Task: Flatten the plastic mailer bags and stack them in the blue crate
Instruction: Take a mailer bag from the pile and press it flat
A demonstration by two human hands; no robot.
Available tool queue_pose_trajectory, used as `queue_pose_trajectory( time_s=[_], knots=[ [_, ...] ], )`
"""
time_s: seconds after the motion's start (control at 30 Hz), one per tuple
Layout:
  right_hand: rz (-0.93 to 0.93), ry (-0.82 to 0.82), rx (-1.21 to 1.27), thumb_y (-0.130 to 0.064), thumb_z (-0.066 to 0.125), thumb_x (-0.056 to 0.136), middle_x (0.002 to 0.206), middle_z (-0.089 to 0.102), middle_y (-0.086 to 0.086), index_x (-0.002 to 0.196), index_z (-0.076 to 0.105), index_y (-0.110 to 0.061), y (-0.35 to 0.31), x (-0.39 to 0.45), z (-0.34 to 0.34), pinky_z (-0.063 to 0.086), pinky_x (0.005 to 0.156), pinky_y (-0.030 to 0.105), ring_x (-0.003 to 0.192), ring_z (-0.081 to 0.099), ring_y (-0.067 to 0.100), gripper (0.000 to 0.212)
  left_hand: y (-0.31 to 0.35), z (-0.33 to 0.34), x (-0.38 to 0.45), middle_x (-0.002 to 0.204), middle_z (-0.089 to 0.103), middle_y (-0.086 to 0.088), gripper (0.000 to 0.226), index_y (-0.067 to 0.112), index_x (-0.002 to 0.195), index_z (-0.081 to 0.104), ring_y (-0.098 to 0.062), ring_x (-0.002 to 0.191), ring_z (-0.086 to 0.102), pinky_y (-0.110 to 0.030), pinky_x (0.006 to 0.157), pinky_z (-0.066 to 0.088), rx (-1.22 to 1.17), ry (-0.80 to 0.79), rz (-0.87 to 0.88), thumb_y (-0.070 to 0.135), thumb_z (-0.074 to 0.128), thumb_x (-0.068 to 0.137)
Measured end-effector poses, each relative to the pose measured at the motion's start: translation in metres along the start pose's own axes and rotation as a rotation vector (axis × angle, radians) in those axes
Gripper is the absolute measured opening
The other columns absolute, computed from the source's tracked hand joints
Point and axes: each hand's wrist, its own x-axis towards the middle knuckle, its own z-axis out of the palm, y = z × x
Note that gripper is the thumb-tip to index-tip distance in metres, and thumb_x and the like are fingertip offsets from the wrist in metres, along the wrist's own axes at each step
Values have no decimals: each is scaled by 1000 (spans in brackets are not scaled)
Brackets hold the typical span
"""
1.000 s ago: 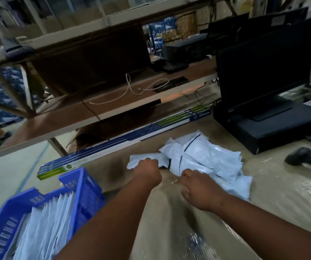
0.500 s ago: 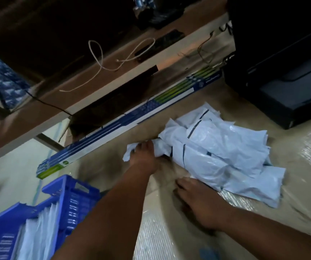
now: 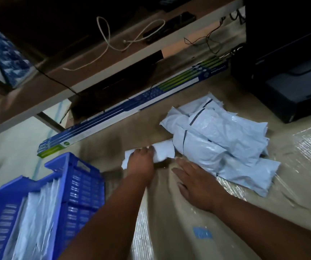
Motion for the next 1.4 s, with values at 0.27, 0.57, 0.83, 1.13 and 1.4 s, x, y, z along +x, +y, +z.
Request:
queue_pose_trajectory(
  time_s=[0.27, 0.57, 0.83, 1.13, 1.4],
  knots=[
    [44, 35, 131, -40, 57, 103, 167, 36, 2, 155, 47, -20, -20, -43, -37, 35, 121, 48, 152, 36, 23, 57, 47, 11, -165, 122, 61, -12, 66, 14, 141, 59, -37, 102, 58, -47, 85, 46, -170, 200, 209, 36, 69, 80],
    [-105, -305, -63, -54, 42, 104, 168, 32, -1, 161, 37, -28, -59, -122, -48, 21, 127, 47, 155, 29, 19, 63, 104, 29, -280, 129, 58, -19, 63, 4, 144, 58, -40, 119, 55, -58, 114, 36, -375, 293, 233, 47, 62, 98],
    [-39, -293, -112, -56, 37, 109, 169, 33, 1, 163, 36, -26, -71, -179, -61, 23, 125, 57, 155, 32, 23, 61, 117, 34, -317, 139, 57, -23, 49, -5, 140, 59, -43, 127, 55, -57, 117, 36, -437, 430, 289, 25, 60, 101],
    [-40, -266, -259, -46, 36, 106, 168, 34, 12, 157, 44, -15, -113, -124, -63, 23, 124, 63, 156, 31, 30, 61, 92, 27, -300, 164, 37, -23, 59, -2, 154, 45, -36, 157, 28, -54, 125, 29, -388, 358, 37, 25, 53, 101],
    [26, -358, -257, -43, 27, 105, 168, 36, 10, 159, 42, -14, -80, -141, -52, 24, 127, 54, 156, 32, 27, 63, 132, 31, -278, 163, 38, -27, 65, -5, 154, 43, -40, 157, 26, -55, 126, 25, -312, 232, 177, 28, 43, 98]
  ],
)
